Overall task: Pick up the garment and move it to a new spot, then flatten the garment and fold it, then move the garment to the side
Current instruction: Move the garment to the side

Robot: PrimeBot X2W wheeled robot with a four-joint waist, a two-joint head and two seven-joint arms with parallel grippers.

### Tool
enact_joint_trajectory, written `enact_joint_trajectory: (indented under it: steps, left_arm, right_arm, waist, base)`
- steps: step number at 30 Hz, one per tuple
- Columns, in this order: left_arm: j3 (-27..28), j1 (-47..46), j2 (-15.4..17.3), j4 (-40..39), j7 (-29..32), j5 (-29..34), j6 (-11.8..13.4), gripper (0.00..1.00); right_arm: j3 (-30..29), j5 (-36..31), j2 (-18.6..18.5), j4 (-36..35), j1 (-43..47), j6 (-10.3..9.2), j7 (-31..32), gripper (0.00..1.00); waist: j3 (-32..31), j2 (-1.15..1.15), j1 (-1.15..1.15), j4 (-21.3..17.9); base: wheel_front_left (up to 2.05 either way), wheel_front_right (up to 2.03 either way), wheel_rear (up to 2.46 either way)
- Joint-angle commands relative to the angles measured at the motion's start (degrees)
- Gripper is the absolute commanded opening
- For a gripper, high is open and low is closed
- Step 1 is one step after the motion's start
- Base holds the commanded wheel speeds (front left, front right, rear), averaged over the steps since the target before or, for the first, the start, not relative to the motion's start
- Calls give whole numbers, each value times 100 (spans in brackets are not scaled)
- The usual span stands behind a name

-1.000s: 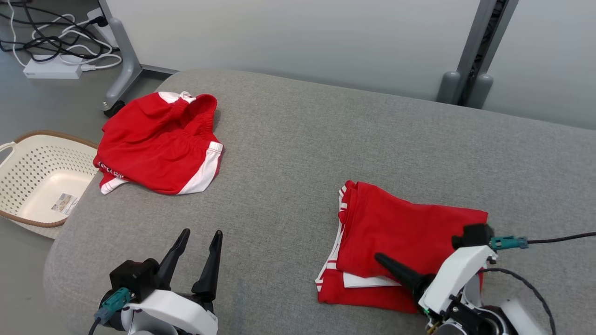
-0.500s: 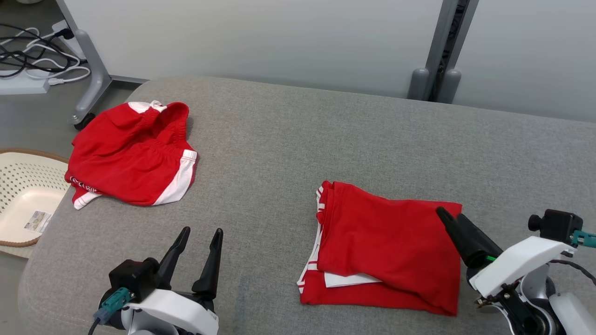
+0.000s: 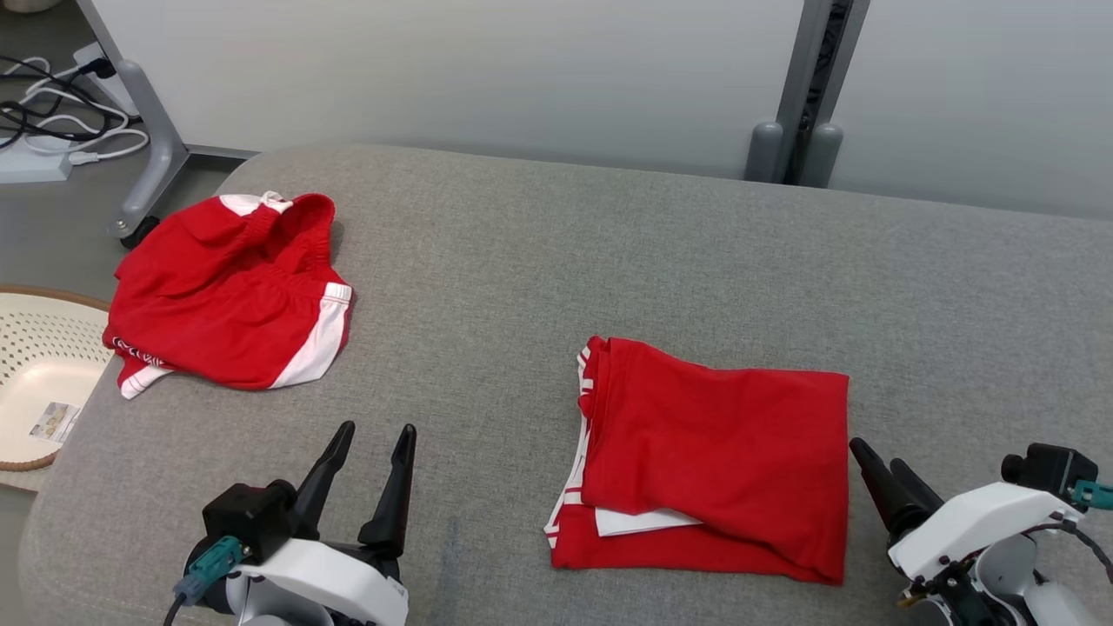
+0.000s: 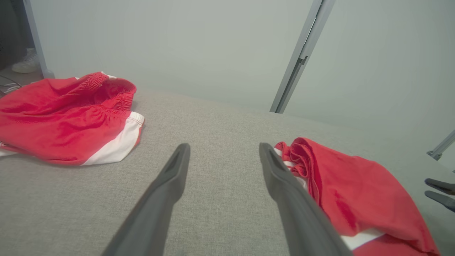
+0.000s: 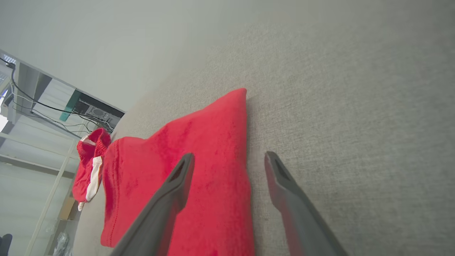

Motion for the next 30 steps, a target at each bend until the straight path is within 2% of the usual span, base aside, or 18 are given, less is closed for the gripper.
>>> enact_joint_trajectory:
  steps: [1, 10, 21, 22, 23, 24, 25, 30]
  left_arm:
    - [8, -20, 32, -7, -24, 13, -15, 100]
    - [-2, -128, 23, 55, -26, -6, -47, 100]
    - [21, -155, 9, 79, -29, -7, -59, 100]
    - [26, -158, 13, 81, -29, -10, -59, 100]
    - [29, -161, 15, 81, -29, -8, -55, 100]
    - [33, -162, 16, 80, -30, -3, -49, 100]
    - [36, -161, 16, 80, -30, 1, -44, 100]
    - [46, -130, 11, 74, -27, -4, -39, 100]
  right_arm:
    - [-4, 24, 4, 101, -141, 3, 18, 100]
    - [85, 327, 77, 999, -579, 3, 134, 100]
    - [372, 966, 119, 1150, -660, 3, 145, 100]
    - [407, 1014, 120, 1157, -681, 3, 125, 56]
    - [438, 1056, 118, 1162, -704, 3, 105, 24]
    - [465, 1099, 110, 1165, -719, 3, 89, 3]
    - [501, 1144, 94, 1167, -731, 3, 77, 0]
    - [760, 1315, -103, 973, -844, 3, -108, 0]
  waist:
    - [40, 0, 0, 21]
    - [149, 0, 0, 177]
    - [169, 0, 0, 265]
    - [168, 0, 0, 263]
    - [168, 0, 0, 262]
    - [167, 0, 0, 258]
    - [165, 0, 0, 254]
    - [141, 0, 0, 190]
  base:
    - [0, 0, 0]
    - [0, 0, 0]
    - [0, 0, 0]
    - [0, 0, 0]
    - [0, 0, 0]
    - [0, 0, 0]
    - [0, 0, 0]
    - [0, 0, 0]
